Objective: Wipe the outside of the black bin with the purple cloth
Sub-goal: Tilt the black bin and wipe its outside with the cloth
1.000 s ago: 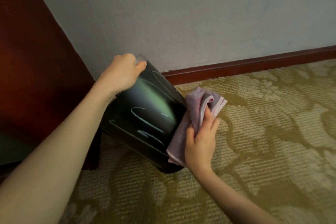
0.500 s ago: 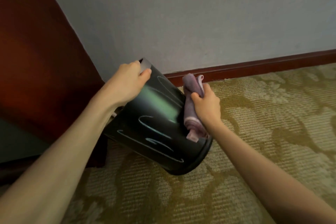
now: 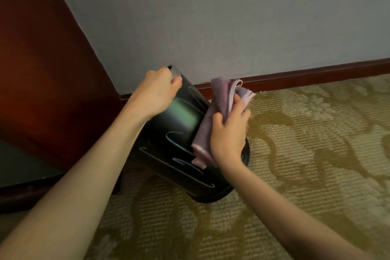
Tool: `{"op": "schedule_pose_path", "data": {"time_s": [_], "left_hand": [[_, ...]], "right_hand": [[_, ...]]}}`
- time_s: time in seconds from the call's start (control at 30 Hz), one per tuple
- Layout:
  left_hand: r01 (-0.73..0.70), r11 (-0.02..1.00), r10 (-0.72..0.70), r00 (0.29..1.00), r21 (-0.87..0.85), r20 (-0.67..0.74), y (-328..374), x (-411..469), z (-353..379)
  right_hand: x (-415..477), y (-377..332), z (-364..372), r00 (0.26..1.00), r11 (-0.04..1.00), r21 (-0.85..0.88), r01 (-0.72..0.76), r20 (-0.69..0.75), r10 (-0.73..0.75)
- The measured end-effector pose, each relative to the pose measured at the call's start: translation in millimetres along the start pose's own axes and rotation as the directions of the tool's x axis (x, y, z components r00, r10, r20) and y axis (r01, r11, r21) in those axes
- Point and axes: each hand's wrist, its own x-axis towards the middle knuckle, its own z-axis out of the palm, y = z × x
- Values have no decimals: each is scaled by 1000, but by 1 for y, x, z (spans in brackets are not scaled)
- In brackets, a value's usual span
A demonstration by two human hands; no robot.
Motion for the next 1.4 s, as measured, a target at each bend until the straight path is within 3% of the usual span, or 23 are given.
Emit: {"op": "schedule_pose_path", "data": {"time_s": [0.1,0.2,0.5,0.7,0.9,1.1,1.27,1.4], "left_hand": [[-1,1000,1,1000,4,2,2,2,2],[-33,999,33,999,3,5,0,1,5],[-50,998,50,999,-36,14,2,-2,5],[-116,992,114,993,-50,-24,4,-12,14],[-106,993,105,994,-54,-22,4,-9,14],[-68,997,68,998,-44,4,10,-1,12],[-65,997,66,998,-51,7,13,-3,12],[-69,997,69,997,-45,18,11,-6,9]], "right_hand": [[-34,-7,1,991,993,26,111,-72,-109],[-40,-6,1,991,992,29,119,-59,-117],[35,-10,-1,981,982,111,-151,137,135],[79,0,0,921,966,-24,-259,296,255],[52,2,-1,966,975,57,-215,161,204],[-9,-4,-4,998,990,137,-18,-60,27],[-44,-7,-7,992,988,120,101,-88,-91],[-47,-10,-6,994,990,101,102,-59,-96]]}}
